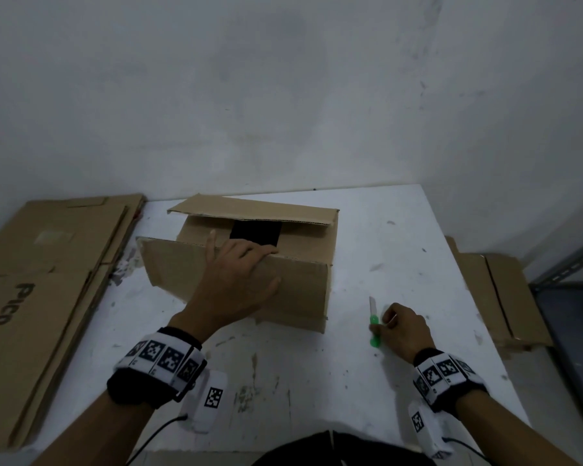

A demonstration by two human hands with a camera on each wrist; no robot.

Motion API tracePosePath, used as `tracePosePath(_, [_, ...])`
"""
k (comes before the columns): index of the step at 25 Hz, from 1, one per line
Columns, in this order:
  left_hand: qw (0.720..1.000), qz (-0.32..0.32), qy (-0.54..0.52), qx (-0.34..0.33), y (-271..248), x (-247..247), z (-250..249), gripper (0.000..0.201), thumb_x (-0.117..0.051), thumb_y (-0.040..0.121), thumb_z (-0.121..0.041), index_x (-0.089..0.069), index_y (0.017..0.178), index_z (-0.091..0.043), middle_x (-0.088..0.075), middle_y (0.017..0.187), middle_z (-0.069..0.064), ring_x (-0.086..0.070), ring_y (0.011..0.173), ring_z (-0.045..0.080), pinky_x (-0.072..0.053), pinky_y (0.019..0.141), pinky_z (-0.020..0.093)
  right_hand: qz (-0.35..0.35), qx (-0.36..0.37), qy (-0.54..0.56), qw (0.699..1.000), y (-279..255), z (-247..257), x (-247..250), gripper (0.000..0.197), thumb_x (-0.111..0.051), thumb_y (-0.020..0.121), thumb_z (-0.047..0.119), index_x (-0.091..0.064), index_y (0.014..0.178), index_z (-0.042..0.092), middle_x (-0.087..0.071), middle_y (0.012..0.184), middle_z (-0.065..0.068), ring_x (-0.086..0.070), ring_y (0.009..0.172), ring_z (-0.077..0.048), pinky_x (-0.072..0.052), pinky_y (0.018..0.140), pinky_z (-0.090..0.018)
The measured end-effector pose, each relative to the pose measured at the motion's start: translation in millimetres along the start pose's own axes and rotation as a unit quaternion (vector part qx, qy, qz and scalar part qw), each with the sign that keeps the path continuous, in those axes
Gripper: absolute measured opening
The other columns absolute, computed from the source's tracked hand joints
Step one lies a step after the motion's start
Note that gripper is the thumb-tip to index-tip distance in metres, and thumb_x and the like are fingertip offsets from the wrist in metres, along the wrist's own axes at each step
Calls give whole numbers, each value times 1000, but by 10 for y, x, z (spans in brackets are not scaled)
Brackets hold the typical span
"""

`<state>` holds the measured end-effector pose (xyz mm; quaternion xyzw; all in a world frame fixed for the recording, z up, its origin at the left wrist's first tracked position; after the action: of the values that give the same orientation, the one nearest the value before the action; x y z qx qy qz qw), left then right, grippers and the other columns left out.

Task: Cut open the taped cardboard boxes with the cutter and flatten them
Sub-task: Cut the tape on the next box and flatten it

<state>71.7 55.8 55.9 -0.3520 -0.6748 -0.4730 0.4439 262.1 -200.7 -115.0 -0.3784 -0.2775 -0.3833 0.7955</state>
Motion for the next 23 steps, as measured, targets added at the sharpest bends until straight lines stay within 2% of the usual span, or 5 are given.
tracePosePath(10, [1000,-5,4,0,-2,-5,-6,52,-52,85,-63,-61,124,-29,-63,115,-3,-56,115,19,-10,118,62,-98,172,108,974,-245,1281,583,15,-66,92,30,-58,90,18,-64,73,3,-62,71,-15,-42,62,-26])
tracePosePath(13, [1000,-9,0,-1,-54,26,-36,51,-53,85,-62,-62,123,-29,-64,114,-3,-57,114,19,-14,117,65,-137,295,80,942,-269,1964,782,22,-68,89,28,-56,106,21,-59,96,1,-55,89,-14,-41,71,-27])
tracePosePath(16, [999,-40,-12,-7,-173,121,-58,46,-58,85,-58,-65,119,-28,-65,110,-5,-59,110,16,-21,114,65,-71,365,-77,925,-148,2474,686,53,-74,80,29,-51,128,24,-48,128,-8,-41,121,-24,-42,93,-37])
tracePosePath(21, [993,-75,-87,12,-445,397,-141,42,-65,80,-62,-75,106,-30,-74,94,-14,-67,84,6,-45,91,34,66,336,-259,903,197,2676,322,58,-69,87,37,-43,139,29,-48,136,-10,-49,122,-30,-45,99,-45])
tracePosePath(23, [990,-3,-122,65,-551,476,-120,50,-66,73,-74,-78,101,-34,-75,86,-18,-67,75,-2,-54,76,23,86,324,-276,901,268,2602,198,54,-66,89,39,-44,138,29,-52,133,-9,-53,118,-29,-47,97,-44])
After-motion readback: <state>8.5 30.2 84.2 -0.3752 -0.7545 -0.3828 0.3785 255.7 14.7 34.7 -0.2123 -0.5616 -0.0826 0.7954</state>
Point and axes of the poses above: each hand's wrist, its own y-axis towards the middle knuckle, its own x-axis out of the back of the hand, z = x × y, the point moved 7 cm from there along y, towards the middle knuckle
